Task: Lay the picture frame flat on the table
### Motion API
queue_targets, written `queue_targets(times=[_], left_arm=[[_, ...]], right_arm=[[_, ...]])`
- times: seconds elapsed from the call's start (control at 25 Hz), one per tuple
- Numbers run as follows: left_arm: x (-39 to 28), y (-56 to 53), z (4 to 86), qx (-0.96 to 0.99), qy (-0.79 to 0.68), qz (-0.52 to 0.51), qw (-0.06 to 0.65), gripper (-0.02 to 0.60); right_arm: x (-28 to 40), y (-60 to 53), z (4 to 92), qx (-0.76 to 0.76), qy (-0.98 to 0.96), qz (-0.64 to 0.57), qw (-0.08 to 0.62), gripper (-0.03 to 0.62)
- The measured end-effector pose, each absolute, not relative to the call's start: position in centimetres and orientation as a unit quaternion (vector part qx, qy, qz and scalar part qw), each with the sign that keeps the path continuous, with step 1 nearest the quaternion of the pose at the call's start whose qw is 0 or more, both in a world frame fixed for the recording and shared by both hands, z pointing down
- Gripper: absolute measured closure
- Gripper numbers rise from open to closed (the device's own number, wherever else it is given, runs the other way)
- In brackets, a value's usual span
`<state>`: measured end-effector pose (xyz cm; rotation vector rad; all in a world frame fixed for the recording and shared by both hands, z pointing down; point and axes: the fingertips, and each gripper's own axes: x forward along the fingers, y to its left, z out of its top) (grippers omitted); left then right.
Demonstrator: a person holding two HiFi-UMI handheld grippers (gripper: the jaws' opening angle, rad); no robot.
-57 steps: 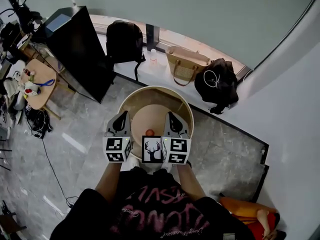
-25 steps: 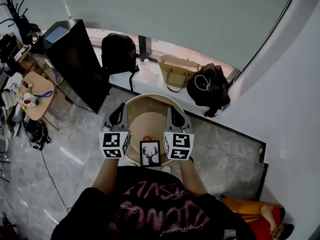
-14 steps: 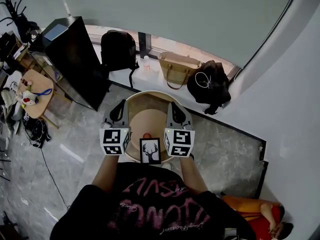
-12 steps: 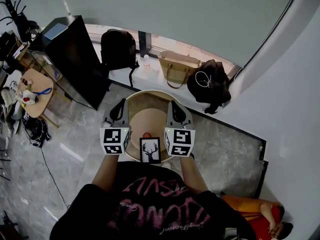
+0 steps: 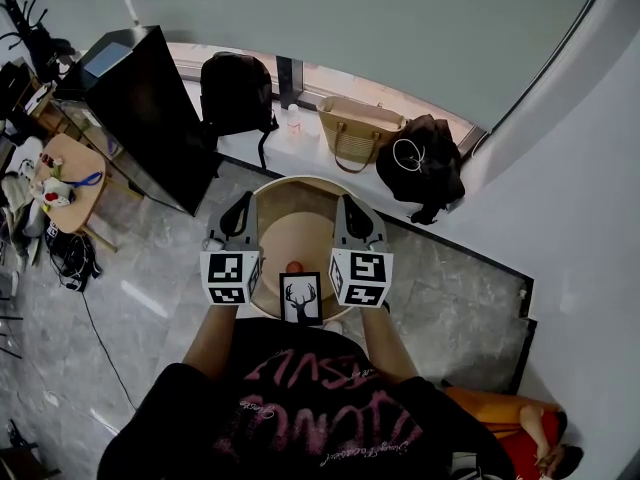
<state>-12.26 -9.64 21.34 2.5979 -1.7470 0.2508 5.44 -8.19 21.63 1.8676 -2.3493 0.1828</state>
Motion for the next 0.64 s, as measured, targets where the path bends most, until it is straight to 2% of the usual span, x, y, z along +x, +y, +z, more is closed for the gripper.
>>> queue_targets(times=[0.64], left_arm=[[-11.9, -13.7, 22.1, 0.827, -0.555, 0.09, -0.009, 0.572]], right_arm=[[6.0, -12.7, 22.2, 0.622, -0.778, 0.065, 0.06, 0.574]])
